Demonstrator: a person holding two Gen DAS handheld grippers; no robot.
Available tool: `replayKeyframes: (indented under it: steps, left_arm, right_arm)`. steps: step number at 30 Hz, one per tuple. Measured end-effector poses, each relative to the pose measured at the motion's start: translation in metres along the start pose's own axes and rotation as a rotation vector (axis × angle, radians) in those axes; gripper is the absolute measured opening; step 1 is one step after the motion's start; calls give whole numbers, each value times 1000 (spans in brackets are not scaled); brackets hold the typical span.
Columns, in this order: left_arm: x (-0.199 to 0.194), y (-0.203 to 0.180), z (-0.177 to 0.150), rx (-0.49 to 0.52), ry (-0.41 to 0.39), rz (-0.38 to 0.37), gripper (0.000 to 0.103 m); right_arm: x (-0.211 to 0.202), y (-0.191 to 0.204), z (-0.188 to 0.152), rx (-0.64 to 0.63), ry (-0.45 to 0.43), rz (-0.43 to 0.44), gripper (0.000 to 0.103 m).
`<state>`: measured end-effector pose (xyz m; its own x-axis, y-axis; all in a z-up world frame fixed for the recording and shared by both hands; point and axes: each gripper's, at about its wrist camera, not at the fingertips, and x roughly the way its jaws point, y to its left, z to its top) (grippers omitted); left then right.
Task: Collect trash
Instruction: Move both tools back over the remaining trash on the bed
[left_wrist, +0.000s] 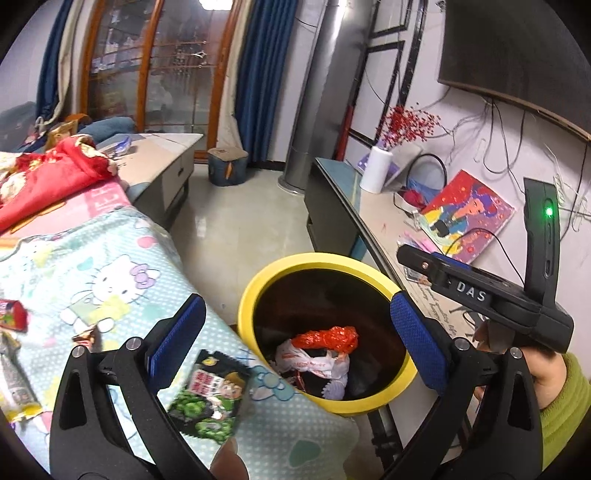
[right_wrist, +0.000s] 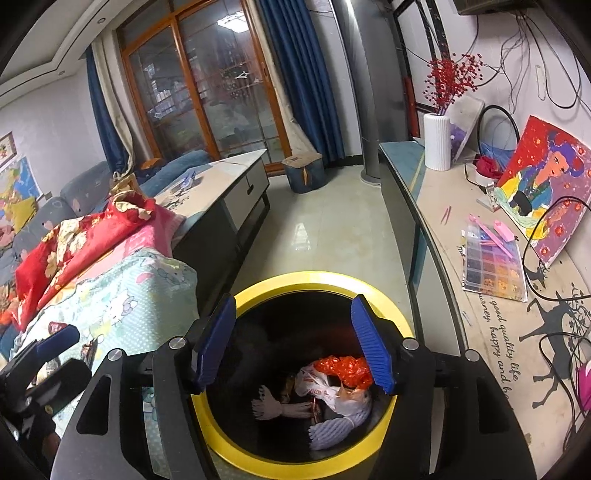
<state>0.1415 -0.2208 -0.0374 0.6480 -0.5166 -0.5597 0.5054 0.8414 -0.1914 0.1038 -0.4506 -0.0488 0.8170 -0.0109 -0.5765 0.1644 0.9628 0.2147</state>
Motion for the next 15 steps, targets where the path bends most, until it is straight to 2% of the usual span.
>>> replayKeyframes:
  steps: [15]
  left_arm:
    - [-35, 44, 7, -89, -77, 72, 92]
  right_arm:
    - [-5, 40, -2, -68, 2, 55, 62]
